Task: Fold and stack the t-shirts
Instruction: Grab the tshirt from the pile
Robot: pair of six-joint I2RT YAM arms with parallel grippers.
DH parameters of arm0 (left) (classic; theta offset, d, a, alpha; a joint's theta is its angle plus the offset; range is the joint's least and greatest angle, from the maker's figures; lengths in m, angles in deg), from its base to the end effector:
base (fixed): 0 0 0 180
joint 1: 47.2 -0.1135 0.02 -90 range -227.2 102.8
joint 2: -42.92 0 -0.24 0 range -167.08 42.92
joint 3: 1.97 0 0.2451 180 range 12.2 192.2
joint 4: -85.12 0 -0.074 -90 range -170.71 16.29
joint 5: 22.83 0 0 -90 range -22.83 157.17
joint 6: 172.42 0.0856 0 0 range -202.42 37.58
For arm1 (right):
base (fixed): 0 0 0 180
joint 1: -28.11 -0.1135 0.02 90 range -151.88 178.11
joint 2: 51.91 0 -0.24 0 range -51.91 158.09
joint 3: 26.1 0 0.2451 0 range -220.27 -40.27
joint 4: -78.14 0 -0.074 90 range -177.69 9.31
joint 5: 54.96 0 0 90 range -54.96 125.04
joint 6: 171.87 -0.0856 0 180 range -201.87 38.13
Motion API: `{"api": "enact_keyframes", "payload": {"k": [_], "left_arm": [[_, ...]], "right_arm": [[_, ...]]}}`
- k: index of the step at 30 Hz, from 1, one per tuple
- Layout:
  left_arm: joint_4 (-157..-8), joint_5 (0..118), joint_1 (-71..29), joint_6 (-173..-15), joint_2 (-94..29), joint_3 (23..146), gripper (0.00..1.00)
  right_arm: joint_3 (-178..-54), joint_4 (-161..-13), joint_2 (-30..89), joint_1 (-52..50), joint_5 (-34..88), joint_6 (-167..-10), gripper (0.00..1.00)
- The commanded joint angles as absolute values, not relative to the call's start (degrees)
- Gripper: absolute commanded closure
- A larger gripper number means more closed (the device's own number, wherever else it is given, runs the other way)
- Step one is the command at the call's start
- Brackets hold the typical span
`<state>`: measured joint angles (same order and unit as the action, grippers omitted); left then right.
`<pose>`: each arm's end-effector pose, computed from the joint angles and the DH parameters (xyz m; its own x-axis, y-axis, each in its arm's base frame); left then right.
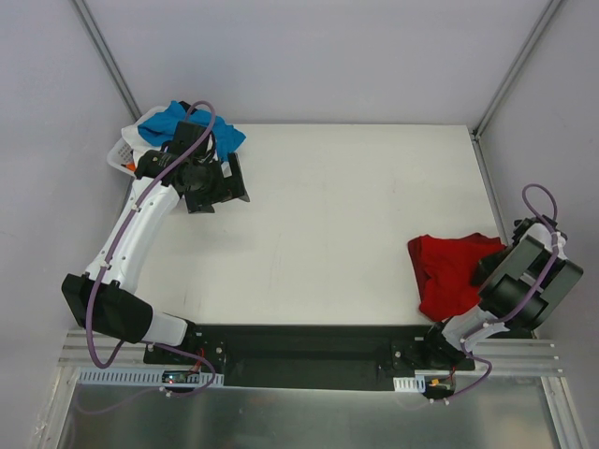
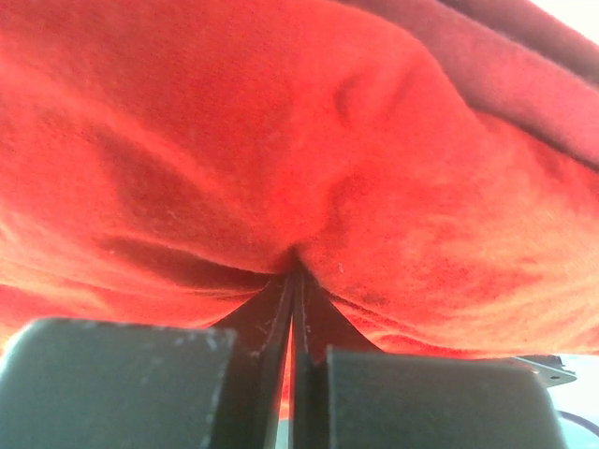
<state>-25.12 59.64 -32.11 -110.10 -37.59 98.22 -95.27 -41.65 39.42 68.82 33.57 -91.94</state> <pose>0.2994 -0.0924 0.3109 -0.8134 -0.2577 -0.5216 -0.0435 0.9210 -0.3871 0.2089 -0.1769 0.1028 -0.6262 0.7694 -0.1263 0.7708 0.6353 0.0483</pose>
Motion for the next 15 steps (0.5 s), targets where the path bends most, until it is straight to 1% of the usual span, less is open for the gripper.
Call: {"api": "enact_keyframes", "payload": {"k": [1,8,9,10,11,12,13,15], "left_arm": [[-24.29,58.65,-31.38,-109.49,-36.97,99.21,0.01],[-24.38,58.91,-31.38,-109.49,-36.27,98.33,0.01],[-24.38,58.82,-31.29,-109.49,-36.18,98.24,0.01],[-24.46,58.91,-31.38,-109.57,-36.01,97.98,0.01],[-24.46,58.99,-31.29,-109.58,-36.09,97.54,0.01],[-24.38,59.26,-31.29,-109.84,-36.00,97.54,0.01],[-24.38,59.69,-31.12,-110.01,-36.09,97.54,0.01],[-24.29,62.58,-30.68,-109.58,-36.00,98.59,0.01]], "right_arm": [[-95.11,-43.57,36.95,70.74,37.06,-92.50,0.99],[-94.76,-44.18,37.38,71.36,35.58,-92.24,0.99],[-94.07,-45.32,37.04,71.36,32.70,-91.89,0.99],[-93.10,-49.16,36.43,69.70,25.27,-91.45,0.99],[-92.74,-50.41,34.42,67.34,22.24,-90.84,0.93],[-94.13,-50.78,32.83,63.75,21.17,-89.88,0.84],[-95.10,-50.78,30.82,54.66,23.42,-89.00,0.59],[-97.91,-51.22,23.46,45.73,26.85,-87.50,0.29]]}}
